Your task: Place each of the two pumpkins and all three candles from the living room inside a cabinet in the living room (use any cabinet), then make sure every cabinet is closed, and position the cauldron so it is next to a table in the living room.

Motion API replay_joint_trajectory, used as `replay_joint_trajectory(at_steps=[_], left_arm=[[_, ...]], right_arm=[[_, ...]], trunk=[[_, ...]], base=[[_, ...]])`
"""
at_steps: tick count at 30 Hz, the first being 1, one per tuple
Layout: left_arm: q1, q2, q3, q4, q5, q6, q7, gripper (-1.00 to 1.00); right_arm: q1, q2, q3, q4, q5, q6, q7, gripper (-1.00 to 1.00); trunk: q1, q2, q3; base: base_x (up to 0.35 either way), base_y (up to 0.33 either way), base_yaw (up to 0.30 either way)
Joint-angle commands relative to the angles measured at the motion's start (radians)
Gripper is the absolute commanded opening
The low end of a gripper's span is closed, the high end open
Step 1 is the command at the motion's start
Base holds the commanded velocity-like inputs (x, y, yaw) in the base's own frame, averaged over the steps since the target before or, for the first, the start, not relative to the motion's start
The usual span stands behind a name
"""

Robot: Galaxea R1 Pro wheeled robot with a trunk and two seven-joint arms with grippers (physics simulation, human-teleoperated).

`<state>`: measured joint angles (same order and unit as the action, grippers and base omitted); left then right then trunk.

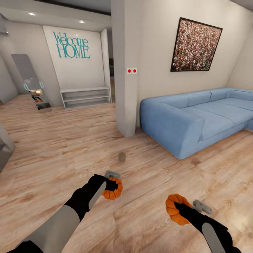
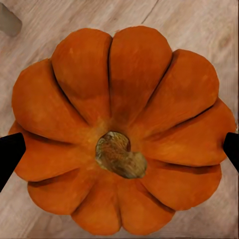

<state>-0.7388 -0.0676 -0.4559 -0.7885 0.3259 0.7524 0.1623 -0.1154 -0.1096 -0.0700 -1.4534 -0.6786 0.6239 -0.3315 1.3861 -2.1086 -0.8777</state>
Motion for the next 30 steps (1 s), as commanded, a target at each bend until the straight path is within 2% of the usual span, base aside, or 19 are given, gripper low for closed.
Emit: replay_joint_trajectory(at_steps=[1, 4, 6, 8, 20, 30], left_arm=[[-0.001, 0.0, -0.003, -0.001, 0.01, 0.003, 0.008, -1.0], [-0.001, 0.0, -0.003, 0.0, 0.01, 0.002, 0.008, -1.0], [-0.001, 0.0, -0.004, 0.0, 0.01, 0.001, 0.008, -1.0], [-0.001, -0.001, -0.004, 0.0, 0.01, 0.001, 0.008, -1.0], [-0.001, -0.003, -0.016, 0.001, 0.009, -0.001, 0.01, -1.0], [-0.001, -0.001, -0.024, 0.0, 0.01, -0.002, 0.01, -1.0]], right_arm=[[-0.004, 0.003, 0.002, -0.001, -0.018, 0.0, -0.05, -1.0], [-0.016, 0.007, 0.004, 0.002, -0.019, 0.0, -0.127, -1.0], [-0.024, 0.009, 0.011, 0.004, -0.019, 0.0, -0.203, -1.0], [-0.028, 0.014, 0.023, 0.005, -0.024, 0.0, -0.242, -1.0], [-0.03, 0.019, 0.034, 0.002, -0.033, -0.002, -0.262, -1.0], [-0.03, 0.019, 0.041, 0.005, -0.034, -0.003, -0.256, -1.0]], trunk=[[0.0, 0.0, -0.001], [0.0, 0.0, -0.001], [0.0, 0.0, -0.001], [0.0, 0.0, -0.001], [0.0, 0.0, -0.001], [0.0, 0.0, -0.001]], base=[[-0.002, 0.018, 0.0], [-0.001, 0.01, 0.0], [0.0, -0.048, 0.0], [0.0, -0.166, 0.0], [0.0, -0.241, 0.0], [0.0, -0.04, 0.0]])
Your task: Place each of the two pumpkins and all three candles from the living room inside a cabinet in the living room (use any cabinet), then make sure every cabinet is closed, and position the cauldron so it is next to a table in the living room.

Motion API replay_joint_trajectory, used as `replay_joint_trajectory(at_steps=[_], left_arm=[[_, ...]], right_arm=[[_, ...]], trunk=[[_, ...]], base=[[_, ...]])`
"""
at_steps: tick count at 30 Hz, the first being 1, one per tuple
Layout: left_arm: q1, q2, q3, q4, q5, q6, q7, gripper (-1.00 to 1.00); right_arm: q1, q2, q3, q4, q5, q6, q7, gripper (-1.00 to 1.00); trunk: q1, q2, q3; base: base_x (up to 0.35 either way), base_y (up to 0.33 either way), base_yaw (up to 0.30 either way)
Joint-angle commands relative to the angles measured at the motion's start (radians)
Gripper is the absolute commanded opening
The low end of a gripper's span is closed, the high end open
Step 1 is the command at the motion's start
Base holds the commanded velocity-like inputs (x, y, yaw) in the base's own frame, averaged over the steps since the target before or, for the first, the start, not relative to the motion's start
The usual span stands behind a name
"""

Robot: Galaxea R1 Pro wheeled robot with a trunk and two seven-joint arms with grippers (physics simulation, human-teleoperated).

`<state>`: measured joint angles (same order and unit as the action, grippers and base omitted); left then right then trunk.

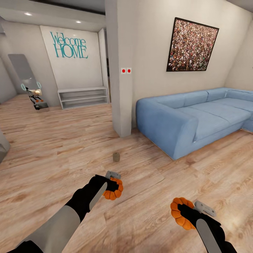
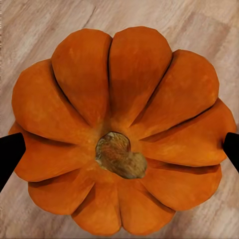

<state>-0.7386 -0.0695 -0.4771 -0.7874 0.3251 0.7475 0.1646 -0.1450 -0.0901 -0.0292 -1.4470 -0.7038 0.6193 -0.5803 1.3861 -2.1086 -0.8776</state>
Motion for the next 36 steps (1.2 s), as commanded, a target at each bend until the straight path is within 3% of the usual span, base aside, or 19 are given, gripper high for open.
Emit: replay_joint_trajectory(at_steps=[1, 16, 23, 36], left_arm=[[-0.001, 0.0, -0.003, -0.001, 0.011, 0.003, 0.008, -1.0], [-0.001, 0.0, -0.004, 0.002, 0.01, 0.003, 0.008, -1.0], [0.0, 0.002, -0.005, -0.057, 0.01, 0.011, 0.006, -1.0], [0.001, -0.001, -0.042, -0.071, 0.01, 0.008, 0.008, -1.0]], right_arm=[[-0.001, 0.0, 0.007, -0.001, -0.008, 0.002, -0.008, -1.0], [-0.001, -0.002, 0.021, -0.004, -0.009, 0.002, -0.006, -1.0], [0.0, 0.006, 0.025, -0.002, -0.009, 0.002, 0.004, -1.0], [0.0, 0.012, 0.022, 0.0, -0.01, 0.002, 0.012, -1.0]], trunk=[[0.0, 0.0, -0.001], [0.0, 0.0, -0.001], [0.0, 0.0, -0.001], [0.0, 0.0, -0.001]], base=[[0.0, -0.004, 0.0], [0.0, -0.001, 0.0], [0.0, 0.0, 0.0], [0.0, 0.0, -0.093]])
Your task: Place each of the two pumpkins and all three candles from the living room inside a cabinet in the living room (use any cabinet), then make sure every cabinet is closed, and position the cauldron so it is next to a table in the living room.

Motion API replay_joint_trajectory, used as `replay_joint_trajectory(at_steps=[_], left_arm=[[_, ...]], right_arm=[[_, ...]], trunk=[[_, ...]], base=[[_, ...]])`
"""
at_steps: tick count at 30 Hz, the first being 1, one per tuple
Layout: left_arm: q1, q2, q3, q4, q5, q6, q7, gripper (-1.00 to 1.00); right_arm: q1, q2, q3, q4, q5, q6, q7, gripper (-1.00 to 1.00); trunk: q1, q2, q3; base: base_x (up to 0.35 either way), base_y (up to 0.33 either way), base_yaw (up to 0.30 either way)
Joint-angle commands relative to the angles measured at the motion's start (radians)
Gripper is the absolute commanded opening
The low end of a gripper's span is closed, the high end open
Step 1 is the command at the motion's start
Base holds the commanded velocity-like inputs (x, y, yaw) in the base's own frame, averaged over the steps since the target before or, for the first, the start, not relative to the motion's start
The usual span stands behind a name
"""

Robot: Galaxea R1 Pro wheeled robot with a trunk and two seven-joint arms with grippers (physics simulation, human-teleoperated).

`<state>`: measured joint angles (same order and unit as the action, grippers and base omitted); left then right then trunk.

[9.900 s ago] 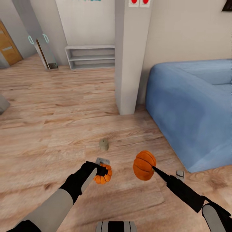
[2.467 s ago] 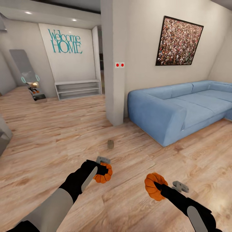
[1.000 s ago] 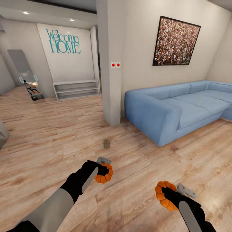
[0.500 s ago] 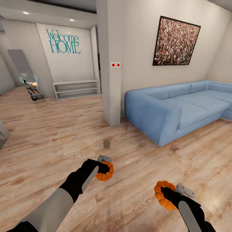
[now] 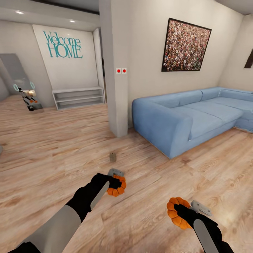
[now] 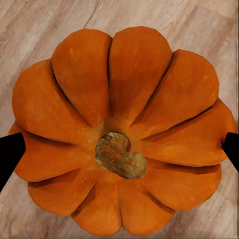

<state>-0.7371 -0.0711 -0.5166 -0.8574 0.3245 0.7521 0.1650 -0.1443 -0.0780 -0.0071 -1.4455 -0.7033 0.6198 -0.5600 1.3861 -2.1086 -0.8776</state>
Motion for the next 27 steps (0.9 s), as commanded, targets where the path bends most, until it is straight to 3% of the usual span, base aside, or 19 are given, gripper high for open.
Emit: replay_joint_trajectory(at_steps=[1, 15, 27], left_arm=[[-0.001, 0.0, -0.003, -0.001, 0.011, 0.003, 0.008, -1.0], [-0.001, -0.001, -0.004, 0.001, 0.01, 0.004, 0.009, -1.0], [0.001, 0.0, -0.035, -0.04, 0.01, 0.009, 0.008, -1.0]], right_arm=[[-0.001, 0.0, 0.001, -0.001, -0.01, 0.001, -0.008, -1.0], [-0.001, 0.0, 0.001, -0.001, -0.01, 0.001, -0.007, -1.0], [0.0, 0.0, 0.002, -0.001, -0.01, 0.001, -0.006, -1.0]], trunk=[[0.0, 0.0, -0.001], [0.0, 0.0, -0.001], [0.0, 0.0, -0.001]], base=[[0.0, 0.0, -0.254], [0.0, 0.0, -0.272], [0.0, 0.0, -0.276]])
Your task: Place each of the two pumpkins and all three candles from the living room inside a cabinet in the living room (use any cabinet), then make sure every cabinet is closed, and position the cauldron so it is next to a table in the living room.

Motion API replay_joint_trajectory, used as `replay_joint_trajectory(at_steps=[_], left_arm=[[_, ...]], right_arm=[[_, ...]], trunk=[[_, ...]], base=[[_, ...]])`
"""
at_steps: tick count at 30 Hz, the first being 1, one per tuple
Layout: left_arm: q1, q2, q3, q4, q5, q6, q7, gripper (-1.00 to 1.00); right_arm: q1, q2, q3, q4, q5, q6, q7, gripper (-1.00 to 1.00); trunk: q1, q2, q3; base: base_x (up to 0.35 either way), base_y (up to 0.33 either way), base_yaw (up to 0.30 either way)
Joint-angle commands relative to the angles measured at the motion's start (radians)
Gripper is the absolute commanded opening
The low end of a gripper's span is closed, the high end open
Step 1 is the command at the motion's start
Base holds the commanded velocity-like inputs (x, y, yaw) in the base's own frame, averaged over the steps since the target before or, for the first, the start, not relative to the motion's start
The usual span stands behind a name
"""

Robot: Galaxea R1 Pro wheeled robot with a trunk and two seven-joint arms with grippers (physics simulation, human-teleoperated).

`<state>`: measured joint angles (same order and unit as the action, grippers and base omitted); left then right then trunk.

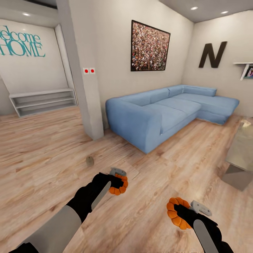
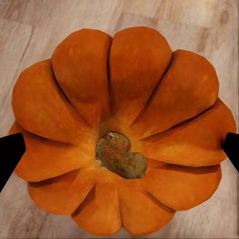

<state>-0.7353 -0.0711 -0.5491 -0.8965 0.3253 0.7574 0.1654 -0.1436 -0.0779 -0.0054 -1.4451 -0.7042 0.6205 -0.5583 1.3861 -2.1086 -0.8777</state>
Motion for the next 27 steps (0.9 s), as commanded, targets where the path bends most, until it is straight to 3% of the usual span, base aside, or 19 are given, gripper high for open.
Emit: replay_joint_trajectory(at_steps=[1, 27], left_arm=[[-0.001, 0.0, -0.002, -0.002, 0.009, 0.003, 0.008, -1.0], [0.0, -0.001, -0.021, -0.017, 0.008, 0.011, 0.009, -1.0]], right_arm=[[-0.001, 0.0, 0.001, -0.001, -0.009, 0.001, -0.008, -1.0], [-0.001, 0.0, 0.001, 0.009, -0.009, 0.001, -0.008, -1.0]], trunk=[[0.0, -0.001, -0.001], [0.0, -0.001, -0.001]], base=[[0.0, 0.0, -0.276], [0.0, 0.0, -0.249]])
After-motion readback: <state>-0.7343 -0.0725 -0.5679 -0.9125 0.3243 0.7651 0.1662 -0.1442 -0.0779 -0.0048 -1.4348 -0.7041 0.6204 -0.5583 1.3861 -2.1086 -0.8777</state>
